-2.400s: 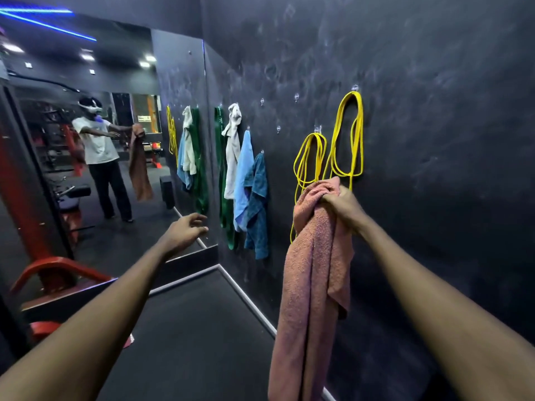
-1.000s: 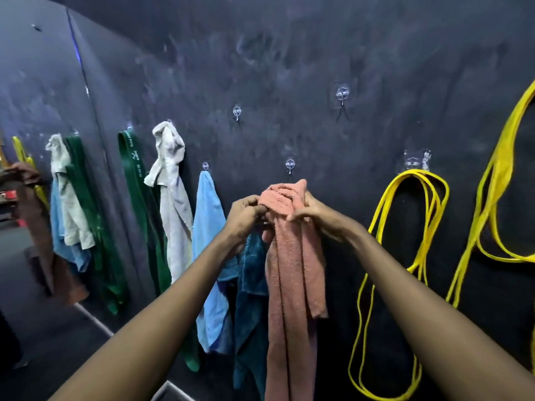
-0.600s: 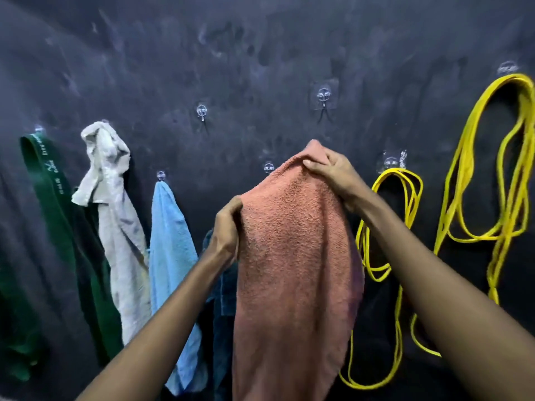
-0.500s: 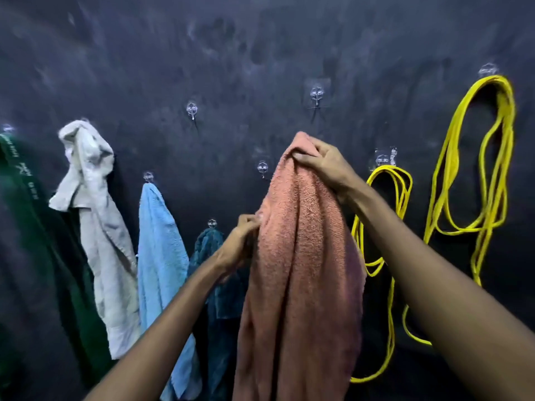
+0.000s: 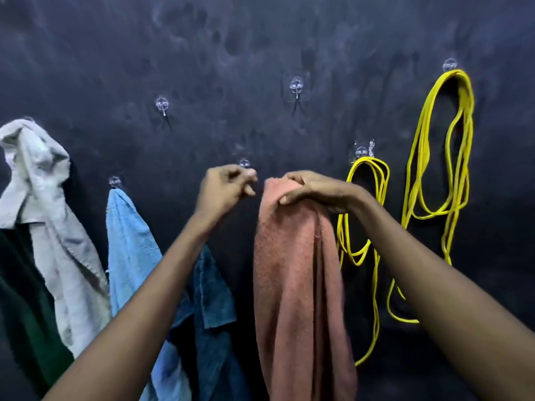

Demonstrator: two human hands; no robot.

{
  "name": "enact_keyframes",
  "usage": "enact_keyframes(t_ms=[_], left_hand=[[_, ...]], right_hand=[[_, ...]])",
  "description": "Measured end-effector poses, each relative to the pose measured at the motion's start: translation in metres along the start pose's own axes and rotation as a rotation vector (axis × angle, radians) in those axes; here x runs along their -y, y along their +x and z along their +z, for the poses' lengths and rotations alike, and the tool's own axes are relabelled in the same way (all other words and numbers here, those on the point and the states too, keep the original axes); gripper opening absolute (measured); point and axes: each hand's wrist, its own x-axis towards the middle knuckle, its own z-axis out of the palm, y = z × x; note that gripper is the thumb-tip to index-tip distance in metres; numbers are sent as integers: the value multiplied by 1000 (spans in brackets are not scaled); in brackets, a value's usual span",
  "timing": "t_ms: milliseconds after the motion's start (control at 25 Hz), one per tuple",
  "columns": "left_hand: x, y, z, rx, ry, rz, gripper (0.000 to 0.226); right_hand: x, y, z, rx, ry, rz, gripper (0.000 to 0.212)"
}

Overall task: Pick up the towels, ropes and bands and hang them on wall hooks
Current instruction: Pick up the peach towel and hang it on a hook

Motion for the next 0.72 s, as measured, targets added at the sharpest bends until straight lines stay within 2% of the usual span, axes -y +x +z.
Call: enact_keyframes(t_ms=[80, 120, 160, 200, 280, 320, 360, 440, 520, 560, 640, 720], left_hand=[[-11, 13, -16, -184, -204, 21, 22], [-18, 17, -22, -180, -281, 28, 20], [-24, 19, -23, -96, -277, 39, 17], [-23, 18, -19, 49, -174, 24, 21], [-8, 3, 2, 407, 180, -71, 57], [4, -4, 14, 532, 292, -105, 69], [15, -7, 23, 577, 317, -110, 73], [21, -5, 28, 464, 225, -103, 74], [9, 4, 24, 277, 183, -99, 55], [0, 9, 22, 193, 145, -86, 38], [-17, 13, 19, 45, -57, -81, 15], [-28, 14, 12, -122, -329, -117, 10]], right_hand=[[-27, -8, -1, -26, -52, 78, 25], [-40, -10, 2, -7, -77, 89, 24], [-48, -11, 7, 25, -93, 85, 24], [-51, -10, 11, 52, -98, 68, 24], [-45, -6, 14, 70, -90, 7, 29], [-38, -4, 12, 62, -65, -25, 33], [-30, -3, 9, 52, -16, -49, 36], [-14, 0, 2, -17, 67, -80, 44], [-12, -2, -5, -106, 52, -58, 51], [-17, -5, -7, -94, 4, -2, 54], [-46, -15, -4, 57, -79, 194, 54], [-71, -24, 4, 100, -60, 292, 42]])
